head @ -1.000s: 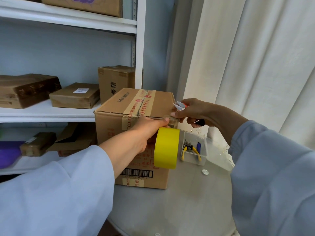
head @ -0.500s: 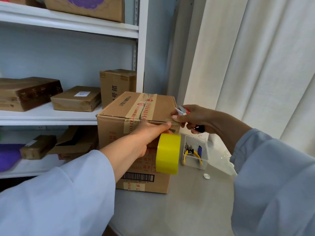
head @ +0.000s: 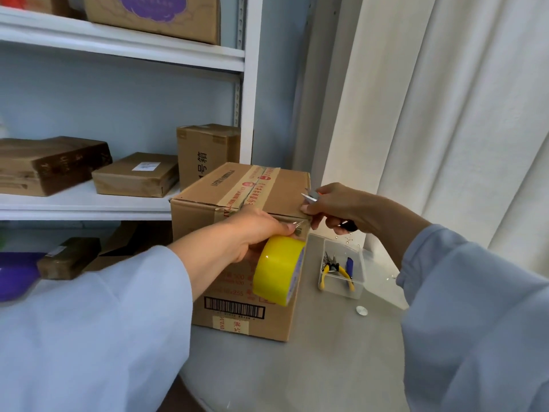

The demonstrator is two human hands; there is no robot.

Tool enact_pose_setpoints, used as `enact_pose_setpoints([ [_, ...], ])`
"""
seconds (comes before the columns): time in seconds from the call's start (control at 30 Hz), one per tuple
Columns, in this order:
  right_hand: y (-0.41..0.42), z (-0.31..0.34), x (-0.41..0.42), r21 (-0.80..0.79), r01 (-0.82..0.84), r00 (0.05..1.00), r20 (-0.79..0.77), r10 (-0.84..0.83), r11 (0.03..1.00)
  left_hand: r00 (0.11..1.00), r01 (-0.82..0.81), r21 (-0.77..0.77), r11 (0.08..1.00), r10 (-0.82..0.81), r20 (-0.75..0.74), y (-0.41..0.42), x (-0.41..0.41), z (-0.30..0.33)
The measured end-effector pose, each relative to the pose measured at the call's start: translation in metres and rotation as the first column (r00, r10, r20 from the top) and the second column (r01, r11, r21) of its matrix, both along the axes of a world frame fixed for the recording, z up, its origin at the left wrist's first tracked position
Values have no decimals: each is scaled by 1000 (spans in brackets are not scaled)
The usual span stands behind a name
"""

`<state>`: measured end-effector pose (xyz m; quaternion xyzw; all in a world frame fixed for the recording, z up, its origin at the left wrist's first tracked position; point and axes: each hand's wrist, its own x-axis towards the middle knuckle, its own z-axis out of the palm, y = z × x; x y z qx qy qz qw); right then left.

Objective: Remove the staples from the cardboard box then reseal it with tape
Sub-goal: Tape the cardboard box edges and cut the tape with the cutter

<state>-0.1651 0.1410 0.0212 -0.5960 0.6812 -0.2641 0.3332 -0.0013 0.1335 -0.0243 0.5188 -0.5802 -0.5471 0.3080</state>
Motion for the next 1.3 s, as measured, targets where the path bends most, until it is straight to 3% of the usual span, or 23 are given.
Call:
enact_pose_setpoints([
  [0.2,7,0,13,93,-109,989,106,99,990,998,-19,37,999,22,-59,1,25,4],
  [0.47,14,-4,19,5,-99,995,17,99,995,998,60,138,989,-56,-33,15,37,8],
  [0.63,32,3,-1,175,-211,949,272,158,962,999,10,137,991,-4,-50,13,38,9],
  [0.77,43,3,-6,265,-343,925,261,276,901,998,26,92,995,-21,-54,15,39,11],
  [1.3,35,2,2,398,-285,947,257,191,872,998,50,93,994,-45,-53,13,45,9],
])
